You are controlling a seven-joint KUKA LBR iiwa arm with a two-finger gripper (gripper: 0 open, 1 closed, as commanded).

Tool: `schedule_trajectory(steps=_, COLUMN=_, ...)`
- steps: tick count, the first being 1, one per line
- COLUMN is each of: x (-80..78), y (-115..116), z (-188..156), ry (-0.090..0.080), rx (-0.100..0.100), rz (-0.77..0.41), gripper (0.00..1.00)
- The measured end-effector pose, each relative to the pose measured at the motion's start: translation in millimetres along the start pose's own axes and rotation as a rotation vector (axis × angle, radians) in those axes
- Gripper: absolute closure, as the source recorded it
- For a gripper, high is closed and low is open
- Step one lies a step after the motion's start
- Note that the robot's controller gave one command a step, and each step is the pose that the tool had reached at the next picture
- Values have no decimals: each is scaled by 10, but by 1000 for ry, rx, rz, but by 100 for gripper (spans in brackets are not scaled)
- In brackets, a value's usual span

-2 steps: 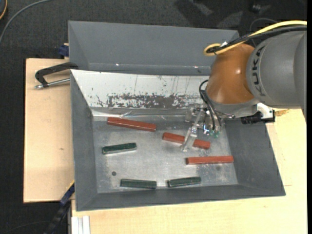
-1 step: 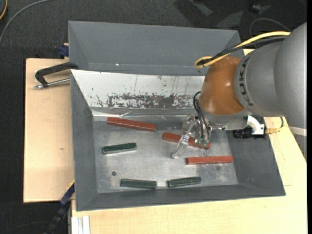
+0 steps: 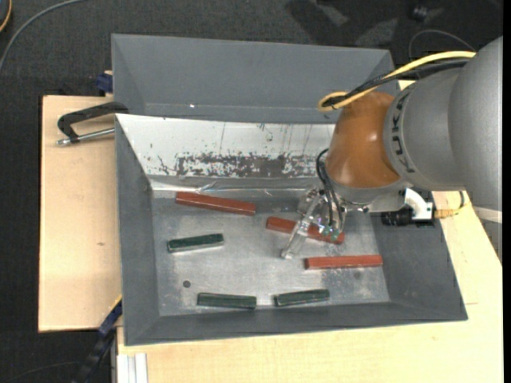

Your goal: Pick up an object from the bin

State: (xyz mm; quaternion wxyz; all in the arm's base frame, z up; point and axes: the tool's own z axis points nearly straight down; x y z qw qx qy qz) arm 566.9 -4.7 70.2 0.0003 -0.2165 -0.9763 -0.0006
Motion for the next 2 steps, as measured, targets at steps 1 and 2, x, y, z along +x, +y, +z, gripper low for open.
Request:
schedule_trajectory(steps=1, x=1, y=2, z=-1, ry=0, rx=0, rz=0, gripper=100)
schedule_trajectory(steps=2, x=-20, y=20, z=-764, ry=-12, rx=-5, rz=-2, gripper=100)
